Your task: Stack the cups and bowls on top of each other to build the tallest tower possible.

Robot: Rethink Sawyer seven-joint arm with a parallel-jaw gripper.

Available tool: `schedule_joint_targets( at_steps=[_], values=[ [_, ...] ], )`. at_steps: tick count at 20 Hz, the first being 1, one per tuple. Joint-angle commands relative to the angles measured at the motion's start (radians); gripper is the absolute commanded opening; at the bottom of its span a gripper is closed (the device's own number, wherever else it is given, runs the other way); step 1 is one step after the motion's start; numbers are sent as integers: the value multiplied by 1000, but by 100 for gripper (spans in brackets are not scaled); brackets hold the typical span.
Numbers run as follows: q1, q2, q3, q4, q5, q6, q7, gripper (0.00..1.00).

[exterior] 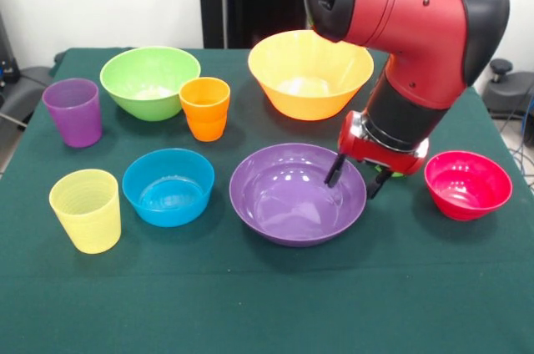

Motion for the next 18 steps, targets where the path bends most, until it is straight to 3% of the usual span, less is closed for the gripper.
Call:
schedule_joint_targets(
  at_steps=[1,7,15,16,18],
  values=[
    [9,53,85,13,2,-92,158,100],
    [1,51,101,24,32,-123,177,100],
    [3,54,92,-7,29,-73,158,100],
    [6,51,89,-2,22,-71,151,0],
    [5,46,92,2,14,-68,133,0]
  ],
)
